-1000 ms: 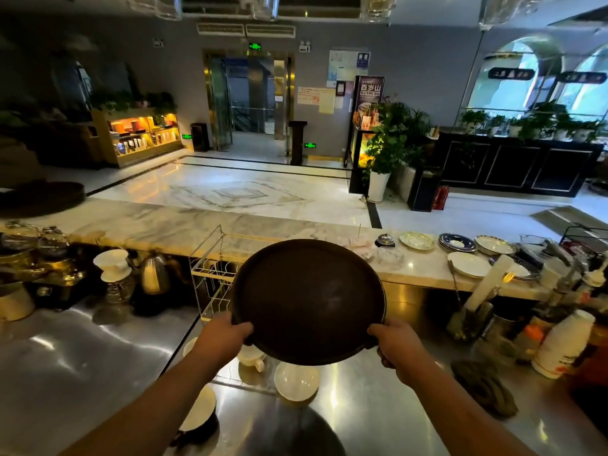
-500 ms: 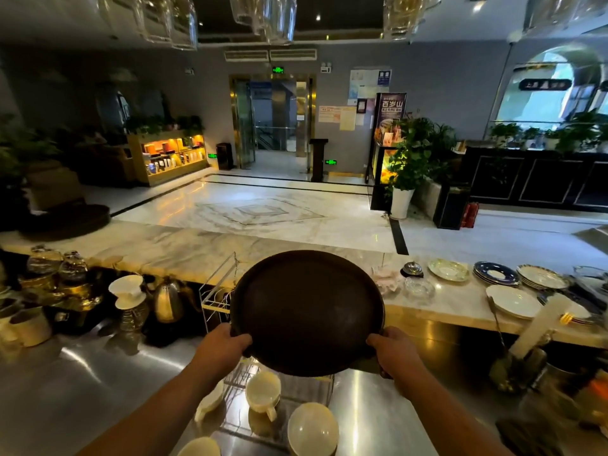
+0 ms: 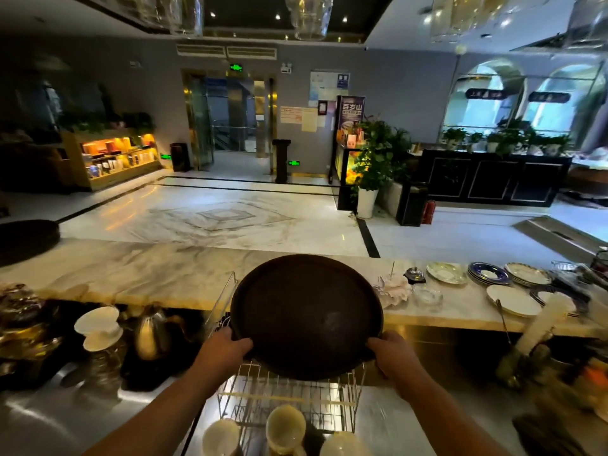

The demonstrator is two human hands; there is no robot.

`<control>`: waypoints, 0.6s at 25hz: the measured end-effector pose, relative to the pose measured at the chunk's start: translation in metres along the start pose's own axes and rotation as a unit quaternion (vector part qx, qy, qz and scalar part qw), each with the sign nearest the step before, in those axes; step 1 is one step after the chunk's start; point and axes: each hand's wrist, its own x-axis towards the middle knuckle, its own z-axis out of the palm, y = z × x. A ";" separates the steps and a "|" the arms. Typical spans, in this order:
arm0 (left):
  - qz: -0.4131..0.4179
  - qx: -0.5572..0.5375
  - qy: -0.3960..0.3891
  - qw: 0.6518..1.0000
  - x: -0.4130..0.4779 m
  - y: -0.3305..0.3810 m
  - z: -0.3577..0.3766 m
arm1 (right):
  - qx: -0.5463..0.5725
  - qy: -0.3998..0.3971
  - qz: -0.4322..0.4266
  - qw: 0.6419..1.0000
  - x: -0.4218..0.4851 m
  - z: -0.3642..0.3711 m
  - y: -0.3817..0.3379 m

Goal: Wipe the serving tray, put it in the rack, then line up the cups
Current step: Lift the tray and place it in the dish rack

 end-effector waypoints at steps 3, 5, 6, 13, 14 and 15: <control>0.010 -0.003 -0.014 1.000 0.023 -0.009 -0.014 | 0.003 0.007 0.018 1.000 -0.003 0.022 -0.005; 0.017 -0.012 -0.024 0.999 0.033 -0.015 -0.018 | 0.004 0.009 0.023 1.000 0.000 0.032 -0.006; 0.014 -0.018 -0.026 0.999 0.036 -0.018 -0.018 | 0.008 0.008 0.026 1.000 0.001 0.036 -0.006; -0.009 -0.006 -0.029 1.000 0.067 -0.030 -0.010 | 0.000 0.009 0.044 0.999 0.032 0.055 -0.007; -0.016 0.002 -0.031 0.999 0.071 -0.030 -0.007 | 0.000 0.009 0.047 0.999 0.037 0.056 -0.006; -0.020 0.009 -0.032 0.999 0.075 -0.031 -0.004 | 0.001 0.009 0.050 0.999 0.043 0.058 -0.006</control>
